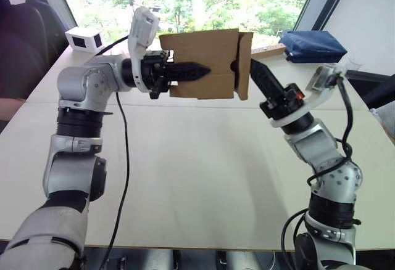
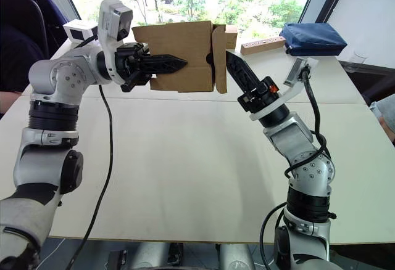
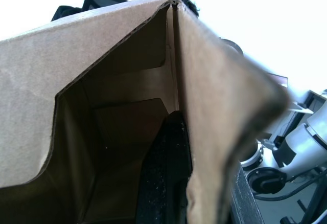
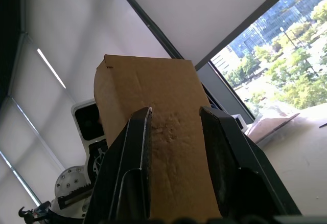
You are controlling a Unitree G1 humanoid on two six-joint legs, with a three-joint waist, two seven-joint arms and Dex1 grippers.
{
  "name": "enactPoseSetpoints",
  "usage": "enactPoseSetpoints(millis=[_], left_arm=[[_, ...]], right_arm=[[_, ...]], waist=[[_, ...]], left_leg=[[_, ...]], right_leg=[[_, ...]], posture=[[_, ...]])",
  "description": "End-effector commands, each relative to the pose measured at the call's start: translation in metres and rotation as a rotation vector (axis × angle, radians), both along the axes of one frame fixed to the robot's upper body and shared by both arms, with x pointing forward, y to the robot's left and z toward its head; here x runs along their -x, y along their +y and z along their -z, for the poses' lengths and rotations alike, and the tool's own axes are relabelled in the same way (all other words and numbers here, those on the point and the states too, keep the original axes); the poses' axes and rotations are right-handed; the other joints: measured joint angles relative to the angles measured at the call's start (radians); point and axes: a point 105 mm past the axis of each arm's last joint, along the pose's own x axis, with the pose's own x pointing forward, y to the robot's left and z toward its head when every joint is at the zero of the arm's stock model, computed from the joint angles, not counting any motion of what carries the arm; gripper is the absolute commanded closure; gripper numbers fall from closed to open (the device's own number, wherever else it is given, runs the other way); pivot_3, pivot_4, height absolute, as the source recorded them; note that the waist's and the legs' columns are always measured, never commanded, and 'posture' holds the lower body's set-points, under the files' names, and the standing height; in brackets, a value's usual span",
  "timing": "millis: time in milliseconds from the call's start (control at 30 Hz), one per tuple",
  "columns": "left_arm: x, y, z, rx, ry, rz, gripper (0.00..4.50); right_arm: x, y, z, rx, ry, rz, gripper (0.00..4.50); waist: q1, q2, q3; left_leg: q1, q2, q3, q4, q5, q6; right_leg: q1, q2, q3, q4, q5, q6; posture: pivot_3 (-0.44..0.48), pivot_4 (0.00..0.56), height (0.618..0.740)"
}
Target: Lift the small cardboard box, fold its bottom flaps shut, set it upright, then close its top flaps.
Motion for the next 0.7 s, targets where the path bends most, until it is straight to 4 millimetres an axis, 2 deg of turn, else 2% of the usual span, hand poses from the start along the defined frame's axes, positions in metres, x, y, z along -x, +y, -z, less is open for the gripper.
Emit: enactPoseSetpoints(millis=[33,700], left_arm=[[0.0050,0.0008,-0.0114,0.021,-0.054,0.010,4.50],[0.0005,0.0030,-0.0107,0.026,-0.054,-0.012,4.50]], right_arm=[[0.0091,-0.0022,-0.0148,-0.044,-0.062,-0.011,3.00],[0.0180,0.0019,-0.0134,-0.026,-0.089,-0.029,3.00]], waist=[[0.000,0.000,0.000],[0.000,0.000,0.000]], left_leg=[[0.000,0.000,0.000,0.000,0.000,0.000],[0.000,0.000,0.000,0.000,0.000,0.000]], right_leg=[[0.000,0.000,0.000,0.000,0.000,0.000],[0.000,0.000,0.000,0.000,0.000,0.000]], posture=[[0.000,0.150,0.740],[0.000,0.150,0.740]])
